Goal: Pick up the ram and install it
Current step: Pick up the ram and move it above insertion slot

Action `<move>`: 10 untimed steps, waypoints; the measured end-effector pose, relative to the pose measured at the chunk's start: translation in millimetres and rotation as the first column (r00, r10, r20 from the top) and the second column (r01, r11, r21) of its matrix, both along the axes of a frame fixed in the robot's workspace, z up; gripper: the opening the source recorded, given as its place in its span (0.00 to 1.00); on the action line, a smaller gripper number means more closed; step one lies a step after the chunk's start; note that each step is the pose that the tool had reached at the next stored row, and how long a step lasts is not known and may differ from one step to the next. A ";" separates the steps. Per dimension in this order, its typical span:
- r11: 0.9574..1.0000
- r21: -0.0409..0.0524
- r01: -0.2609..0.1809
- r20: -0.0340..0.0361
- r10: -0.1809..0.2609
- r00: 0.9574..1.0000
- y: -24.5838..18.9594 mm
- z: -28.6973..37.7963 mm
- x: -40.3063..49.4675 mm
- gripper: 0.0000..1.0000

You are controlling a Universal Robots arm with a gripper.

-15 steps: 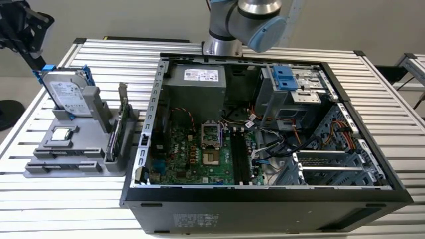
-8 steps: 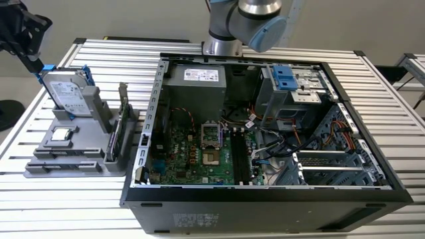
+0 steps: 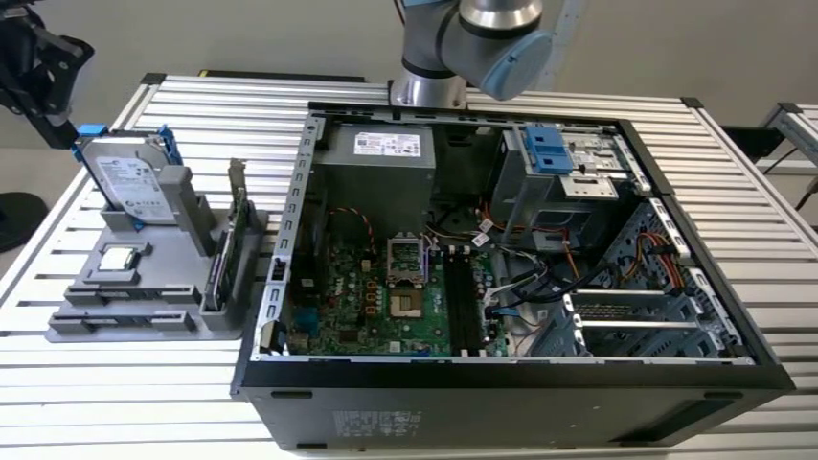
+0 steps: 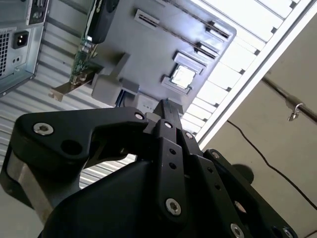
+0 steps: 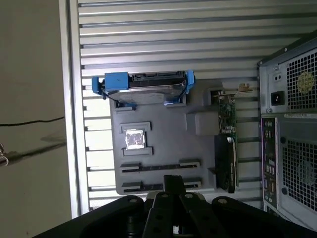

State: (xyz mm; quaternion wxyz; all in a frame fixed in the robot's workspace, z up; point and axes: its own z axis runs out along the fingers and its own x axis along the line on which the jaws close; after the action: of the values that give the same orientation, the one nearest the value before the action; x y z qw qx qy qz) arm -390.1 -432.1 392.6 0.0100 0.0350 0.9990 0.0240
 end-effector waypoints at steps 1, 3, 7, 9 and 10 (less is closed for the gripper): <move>1.000 0.000 0.000 0.000 0.000 1.000 -1.6 0.0 0.0 0.00; 1.000 0.000 -0.001 0.000 0.001 1.000 -4.7 0.0 0.0 0.00; 1.000 0.000 -0.006 0.000 0.006 1.000 -11.3 0.0 0.1 0.00; 1.000 0.000 -0.010 0.000 0.010 1.000 -13.9 0.0 0.0 0.00; 1.000 0.000 -0.013 0.000 0.013 1.000 -14.9 0.0 0.0 0.00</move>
State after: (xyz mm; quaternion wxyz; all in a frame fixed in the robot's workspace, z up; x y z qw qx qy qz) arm -390.1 -446.9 392.6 0.0098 0.0287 0.9992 0.0241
